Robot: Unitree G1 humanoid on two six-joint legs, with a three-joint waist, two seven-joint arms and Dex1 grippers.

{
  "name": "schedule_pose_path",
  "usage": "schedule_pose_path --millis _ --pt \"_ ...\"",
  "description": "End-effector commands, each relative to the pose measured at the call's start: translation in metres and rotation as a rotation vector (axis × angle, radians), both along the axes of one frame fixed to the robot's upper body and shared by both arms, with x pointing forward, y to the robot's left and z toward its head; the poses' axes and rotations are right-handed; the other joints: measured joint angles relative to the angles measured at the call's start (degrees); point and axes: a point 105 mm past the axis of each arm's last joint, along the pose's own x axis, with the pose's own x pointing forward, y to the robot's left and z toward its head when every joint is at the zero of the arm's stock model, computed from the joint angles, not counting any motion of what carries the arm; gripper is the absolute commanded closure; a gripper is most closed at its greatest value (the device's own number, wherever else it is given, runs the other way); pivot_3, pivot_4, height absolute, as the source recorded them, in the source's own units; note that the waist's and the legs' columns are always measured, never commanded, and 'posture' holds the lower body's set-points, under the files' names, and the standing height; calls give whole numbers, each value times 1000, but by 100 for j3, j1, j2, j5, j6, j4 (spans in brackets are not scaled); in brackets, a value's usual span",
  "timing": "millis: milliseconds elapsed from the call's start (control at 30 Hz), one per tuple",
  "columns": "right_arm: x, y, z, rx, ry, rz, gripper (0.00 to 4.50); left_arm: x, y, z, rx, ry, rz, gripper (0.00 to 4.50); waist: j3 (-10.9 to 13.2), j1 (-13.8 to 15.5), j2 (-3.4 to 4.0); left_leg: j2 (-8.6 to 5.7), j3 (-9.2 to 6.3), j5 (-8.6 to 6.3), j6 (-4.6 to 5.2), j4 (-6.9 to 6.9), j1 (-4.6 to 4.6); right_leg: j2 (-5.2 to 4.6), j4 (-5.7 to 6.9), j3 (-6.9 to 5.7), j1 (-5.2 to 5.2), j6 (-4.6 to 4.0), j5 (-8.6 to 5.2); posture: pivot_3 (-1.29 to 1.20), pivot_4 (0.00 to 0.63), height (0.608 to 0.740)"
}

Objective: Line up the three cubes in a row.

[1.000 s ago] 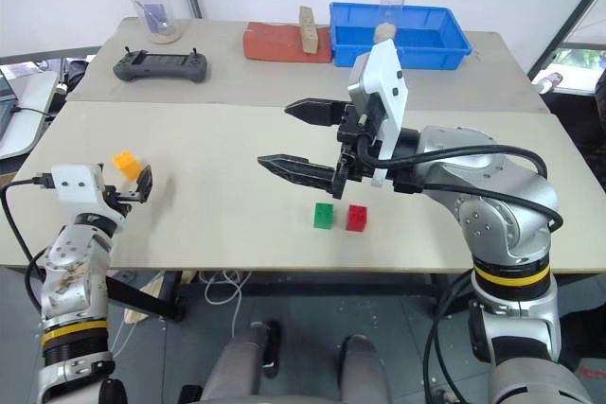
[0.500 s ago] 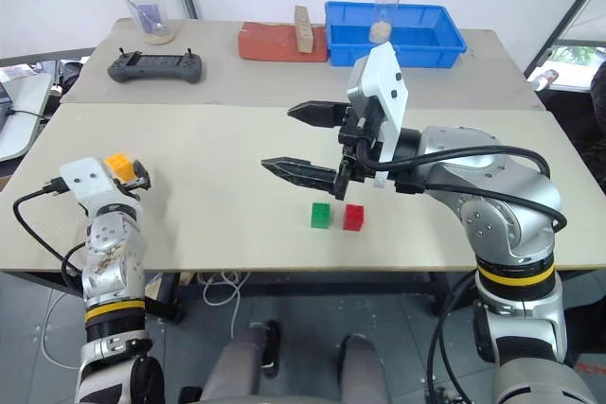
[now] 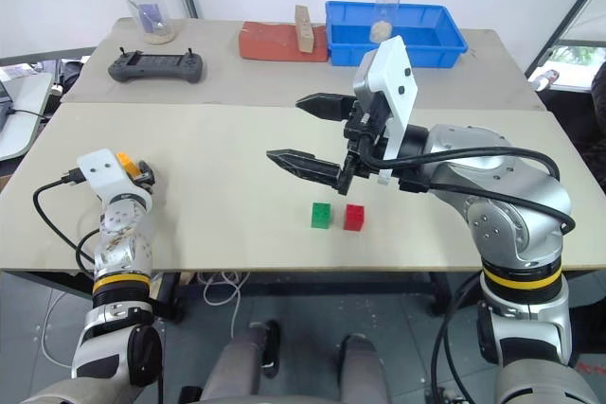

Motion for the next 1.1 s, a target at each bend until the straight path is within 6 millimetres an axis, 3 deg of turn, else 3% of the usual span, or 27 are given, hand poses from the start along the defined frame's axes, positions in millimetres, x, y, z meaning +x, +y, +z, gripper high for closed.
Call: schedule_pose_path --millis 33,67,300,400,467,533,600,700,833,1100 --pt "-5 -3 9 6 -50 -4 0 3 5 17 12 -58 20 2806 0 0 0 0 0 0 0 0 0 0 0 0 0 0 0 0 150 740" --pt "-5 -3 9 6 -51 -5 0 4 5 17 12 -58 21 3199 0 -1 0 0 0 0 0 0 0 0 -1 0 0 0 0 0 150 740" --pt "-4 -5 8 6 -53 -16 0 9 -1 25 22 -85 -30 3210 0 0 0 0 0 0 0 0 0 0 -1 0 0 0 0 0 150 740" --pt "-4 -10 5 -11 -54 -37 0 28 -50 51 81 -142 -385 3210 1 21 -1 0 1 0 -1 0 -1 0 -1 0 -1 0 0 0 150 740" --pt "-3 -17 1 -37 -50 -55 0 29 -98 63 115 -153 -739 3210 1 52 -1 0 2 -1 -2 1 -9 0 -5 -3 -9 0 0 0 150 740" --pt "-3 -24 -5 -75 -43 -72 0 12 -138 67 147 -137 -1084 3210 1 73 -1 0 2 -2 -4 1 -12 -2 -20 -6 -15 2 2 0 150 740" --pt "-3 -30 -10 -103 -35 -86 0 -10 -164 67 140 -102 -1373 3210 1 59 -1 1 18 -2 -4 -2 -15 -11 -32 -2 -12 -8 9 0 150 740" --pt "-5 -38 -19 -149 -16 -94 0 -34 -183 60 215 -14 -1685 3210 1 -14 0 3 24 -2 -2 -8 -18 -10 -27 5 -13 -7 8 0 150 740" --pt "-9 -44 -29 -202 13 -81 0 -44 -195 39 326 95 -1911 3210 1 -53 0 7 22 0 0 -7 -17 -2 -21 5 -16 -6 7 0 150 740" --pt "-16 -45 -36 -226 55 -71 0 -41 -212 -1 438 189 -2098 3210 2 -33 -3 4 19 16 33 6 -30 -3 -24 4 -17 2 8 0 150 740"
